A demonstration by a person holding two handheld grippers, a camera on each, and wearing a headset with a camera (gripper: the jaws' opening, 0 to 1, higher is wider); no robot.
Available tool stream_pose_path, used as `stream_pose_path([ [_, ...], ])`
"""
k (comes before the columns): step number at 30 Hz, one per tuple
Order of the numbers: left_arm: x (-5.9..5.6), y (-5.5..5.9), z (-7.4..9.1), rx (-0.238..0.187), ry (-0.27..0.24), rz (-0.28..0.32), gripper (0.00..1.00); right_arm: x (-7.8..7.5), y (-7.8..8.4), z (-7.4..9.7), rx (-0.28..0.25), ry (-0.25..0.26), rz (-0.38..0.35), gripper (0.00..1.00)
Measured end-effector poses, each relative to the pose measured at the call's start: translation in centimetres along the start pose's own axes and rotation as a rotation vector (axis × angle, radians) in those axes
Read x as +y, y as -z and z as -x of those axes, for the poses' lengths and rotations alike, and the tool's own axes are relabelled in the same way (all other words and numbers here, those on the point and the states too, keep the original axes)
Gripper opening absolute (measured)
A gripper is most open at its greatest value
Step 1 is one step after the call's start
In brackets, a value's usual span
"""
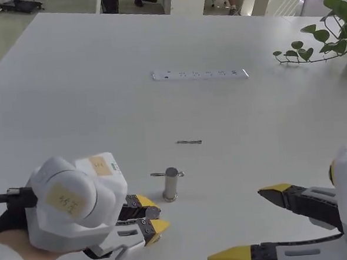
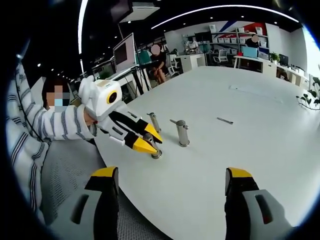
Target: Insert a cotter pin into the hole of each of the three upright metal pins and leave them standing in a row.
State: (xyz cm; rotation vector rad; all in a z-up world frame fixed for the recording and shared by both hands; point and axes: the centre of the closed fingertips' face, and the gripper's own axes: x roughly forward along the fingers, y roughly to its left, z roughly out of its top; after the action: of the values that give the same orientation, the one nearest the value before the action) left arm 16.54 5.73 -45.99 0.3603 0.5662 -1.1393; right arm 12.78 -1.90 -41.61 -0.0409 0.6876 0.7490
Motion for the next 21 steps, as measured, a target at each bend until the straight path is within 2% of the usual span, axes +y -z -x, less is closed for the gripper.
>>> stream_pose_path([
  [13, 0.1, -0.2, 0.0, -0.022, -0.015, -0.017, 0.11, 0.0, -0.1, -0.2, 0.001, 0.006, 0.001, 0.87],
  [17, 0.1, -0.6, 0.2, -0.037, -0.013, -0.018, 0.12, 0.1, 0.0, -0.2, 0.005, 0.005, 0.004, 0.87],
  [21, 0.0, -1.2, 0.7, -0.058, -0.003, -0.02, 0.22, 0.0, 0.0, -0.2, 0.007, 0.005, 0.005, 0.87],
])
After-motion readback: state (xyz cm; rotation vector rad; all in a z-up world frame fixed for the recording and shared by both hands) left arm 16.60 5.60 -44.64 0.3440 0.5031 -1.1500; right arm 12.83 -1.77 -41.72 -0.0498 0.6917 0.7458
